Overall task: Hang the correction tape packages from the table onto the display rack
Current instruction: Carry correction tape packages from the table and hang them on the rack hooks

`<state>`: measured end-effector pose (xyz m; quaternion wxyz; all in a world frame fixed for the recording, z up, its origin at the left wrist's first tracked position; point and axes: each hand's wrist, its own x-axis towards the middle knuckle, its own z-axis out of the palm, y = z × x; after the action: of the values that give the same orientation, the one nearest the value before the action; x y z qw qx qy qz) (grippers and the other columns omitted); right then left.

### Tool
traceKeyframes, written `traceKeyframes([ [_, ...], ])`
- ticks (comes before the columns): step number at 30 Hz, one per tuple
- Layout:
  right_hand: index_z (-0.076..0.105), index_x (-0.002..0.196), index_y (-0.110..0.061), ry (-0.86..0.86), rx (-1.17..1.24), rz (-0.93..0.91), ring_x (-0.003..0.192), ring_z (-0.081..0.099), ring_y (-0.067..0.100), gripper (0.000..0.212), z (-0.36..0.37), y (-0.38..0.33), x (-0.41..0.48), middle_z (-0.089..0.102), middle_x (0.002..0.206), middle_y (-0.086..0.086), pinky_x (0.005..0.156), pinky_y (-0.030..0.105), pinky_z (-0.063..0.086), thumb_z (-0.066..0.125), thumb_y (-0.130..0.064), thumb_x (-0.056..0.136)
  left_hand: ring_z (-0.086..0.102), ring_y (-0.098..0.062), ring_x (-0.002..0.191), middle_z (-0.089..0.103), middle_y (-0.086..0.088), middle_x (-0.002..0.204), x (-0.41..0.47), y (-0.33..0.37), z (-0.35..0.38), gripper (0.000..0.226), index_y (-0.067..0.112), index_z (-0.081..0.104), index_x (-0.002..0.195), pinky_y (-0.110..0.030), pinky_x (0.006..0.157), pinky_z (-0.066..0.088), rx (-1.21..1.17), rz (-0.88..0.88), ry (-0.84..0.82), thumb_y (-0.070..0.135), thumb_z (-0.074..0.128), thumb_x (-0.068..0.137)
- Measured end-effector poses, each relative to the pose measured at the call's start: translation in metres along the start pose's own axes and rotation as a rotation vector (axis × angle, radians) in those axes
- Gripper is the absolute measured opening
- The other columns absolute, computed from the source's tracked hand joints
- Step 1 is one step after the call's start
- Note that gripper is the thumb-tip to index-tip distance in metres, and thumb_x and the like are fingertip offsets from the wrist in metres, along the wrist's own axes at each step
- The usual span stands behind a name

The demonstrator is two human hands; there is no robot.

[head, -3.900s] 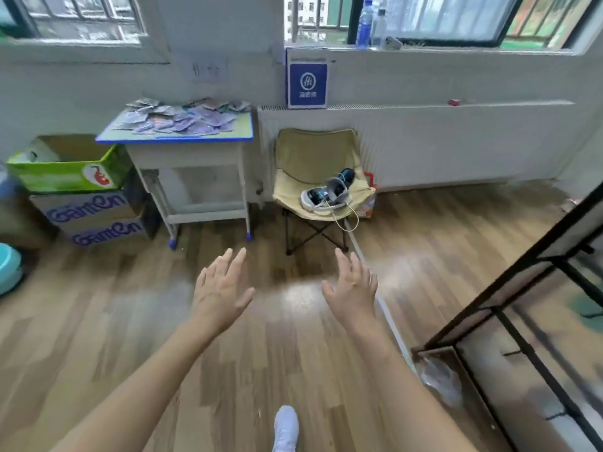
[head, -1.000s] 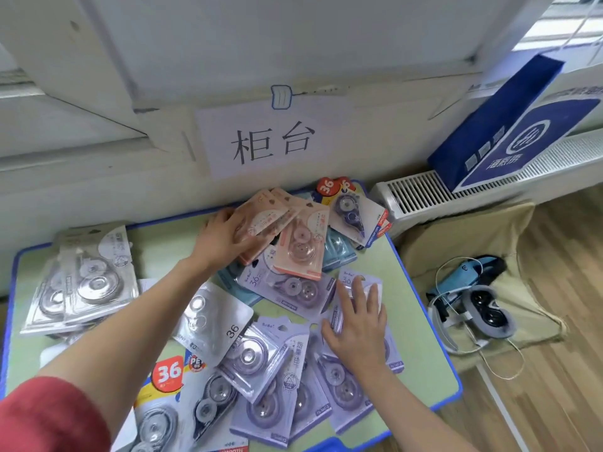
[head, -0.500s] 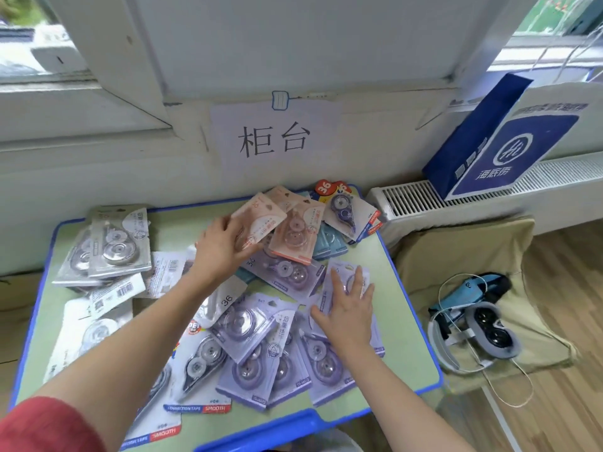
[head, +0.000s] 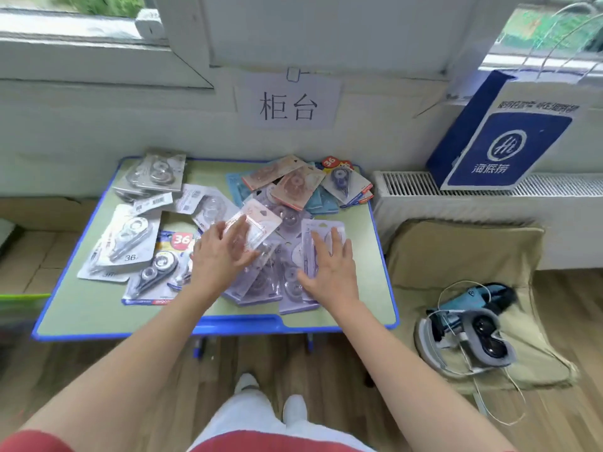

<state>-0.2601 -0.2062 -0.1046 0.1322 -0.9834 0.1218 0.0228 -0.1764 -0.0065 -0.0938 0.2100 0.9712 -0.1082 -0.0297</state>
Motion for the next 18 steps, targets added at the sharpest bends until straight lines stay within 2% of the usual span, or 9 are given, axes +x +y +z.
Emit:
traceKeyframes([
  [6,0.010,0.153,-0.023,0.017,-0.036,-0.044,0.145,0.002,0.035,0.084,0.003,0.005,-0.059,0.004,0.158,0.016,0.118,0.043,-0.001,0.044,-0.060,0.087,0.040,-0.030,0.126,0.040,-0.013,0.139,-0.069,0.006,-0.002,0.073,0.033,0.030,0.147,-0.042,0.104,0.033,0.006,-0.023,0.007,0.051,0.062,0.084],
  [10,0.010,0.152,-0.025,0.036,-0.018,0.016,0.144,0.005,0.036,0.083,0.006,0.012,-0.103,0.004,0.159,0.013,0.117,0.043,0.002,0.047,-0.058,0.086,0.038,-0.028,0.128,0.038,-0.012,0.141,-0.106,0.005,-0.004,0.073,0.033,0.027,0.148,-0.039,0.105,0.029,0.057,0.024,0.007,0.055,0.058,0.086],
  [13,0.011,0.152,-0.024,0.080,-0.072,0.038,0.144,0.008,0.033,0.082,0.008,0.015,-0.146,0.009,0.158,0.014,0.117,0.042,-0.002,0.046,-0.058,0.086,0.036,-0.028,0.130,0.037,-0.011,0.142,-0.139,0.001,-0.007,0.073,0.034,0.025,0.149,-0.041,0.106,0.029,0.043,0.062,-0.014,0.055,0.056,0.086],
  [15,0.014,0.152,-0.022,0.099,-0.077,0.078,0.143,0.010,0.033,0.081,0.011,0.014,-0.180,0.011,0.156,0.015,0.117,0.041,0.002,0.046,-0.058,0.086,0.035,-0.029,0.131,0.036,-0.012,0.143,-0.167,-0.001,-0.007,0.073,0.033,0.025,0.149,-0.041,0.106,0.028,0.049,0.090,-0.030,0.054,0.057,0.086],
  [18,0.017,0.150,-0.022,0.105,-0.055,0.158,0.139,0.016,0.035,0.079,0.019,0.007,-0.242,0.015,0.153,0.012,0.111,0.040,0.017,0.047,-0.058,0.085,0.036,-0.030,0.131,0.038,-0.012,0.141,-0.219,-0.003,-0.004,0.073,0.032,0.027,0.148,-0.041,0.106,0.029,0.072,0.149,-0.076,0.053,0.058,0.086],
])
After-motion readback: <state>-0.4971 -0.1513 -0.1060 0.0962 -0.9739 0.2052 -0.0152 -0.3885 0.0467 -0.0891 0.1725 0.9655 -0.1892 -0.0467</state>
